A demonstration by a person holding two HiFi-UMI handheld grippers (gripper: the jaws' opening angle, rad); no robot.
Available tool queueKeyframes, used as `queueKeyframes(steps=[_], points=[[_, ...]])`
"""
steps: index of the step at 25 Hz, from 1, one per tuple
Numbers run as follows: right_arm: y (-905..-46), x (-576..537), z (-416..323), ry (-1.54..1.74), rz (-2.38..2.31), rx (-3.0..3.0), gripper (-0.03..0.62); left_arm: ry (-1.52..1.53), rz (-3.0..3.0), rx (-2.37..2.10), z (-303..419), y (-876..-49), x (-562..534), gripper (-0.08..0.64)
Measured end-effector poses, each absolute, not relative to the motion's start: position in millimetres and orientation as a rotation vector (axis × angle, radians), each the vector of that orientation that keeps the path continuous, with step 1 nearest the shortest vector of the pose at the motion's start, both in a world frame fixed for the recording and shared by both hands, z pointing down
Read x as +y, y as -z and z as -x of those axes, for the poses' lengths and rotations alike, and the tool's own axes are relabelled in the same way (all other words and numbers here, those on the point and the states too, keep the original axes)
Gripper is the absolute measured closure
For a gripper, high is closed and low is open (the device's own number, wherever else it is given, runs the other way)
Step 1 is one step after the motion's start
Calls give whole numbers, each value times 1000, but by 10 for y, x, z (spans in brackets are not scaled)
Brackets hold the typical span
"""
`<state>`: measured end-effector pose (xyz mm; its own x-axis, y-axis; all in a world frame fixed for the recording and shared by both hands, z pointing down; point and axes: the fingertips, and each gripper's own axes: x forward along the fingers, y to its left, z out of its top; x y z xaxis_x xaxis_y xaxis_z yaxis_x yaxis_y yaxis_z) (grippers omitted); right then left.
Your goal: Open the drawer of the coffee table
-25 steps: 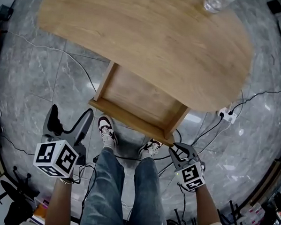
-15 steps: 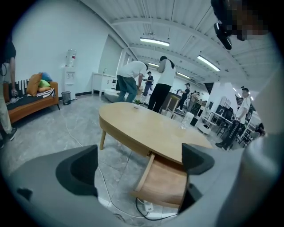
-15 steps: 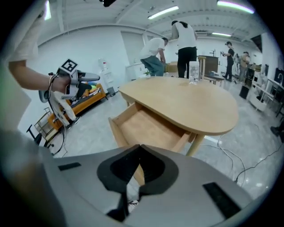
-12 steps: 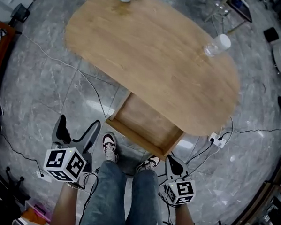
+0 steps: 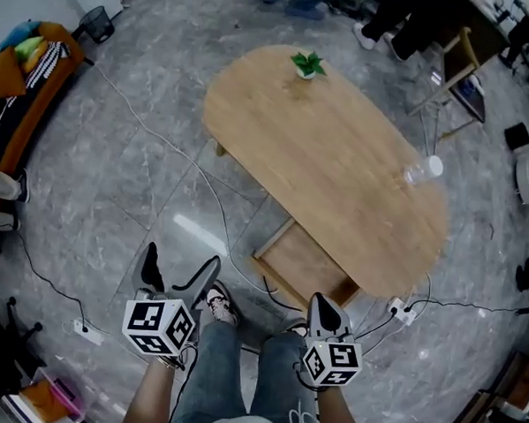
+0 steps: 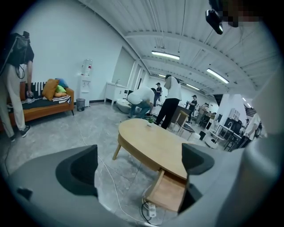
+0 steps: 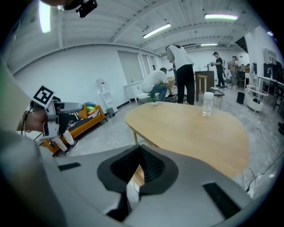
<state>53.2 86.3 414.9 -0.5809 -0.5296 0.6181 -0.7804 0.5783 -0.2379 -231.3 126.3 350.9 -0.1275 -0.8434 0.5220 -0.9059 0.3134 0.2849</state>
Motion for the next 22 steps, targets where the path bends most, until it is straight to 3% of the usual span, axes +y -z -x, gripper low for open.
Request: queueKeyframes(steps=[10,22], points=[[-3211,567,519,-526,-1121,-2313,592,-150,-1727,-1893,3298,-2771,1160,-16],[-2919,225,696,-576,-1360,-2235,592,-103,-1755,-1903,3882,-2450,1017,-16]])
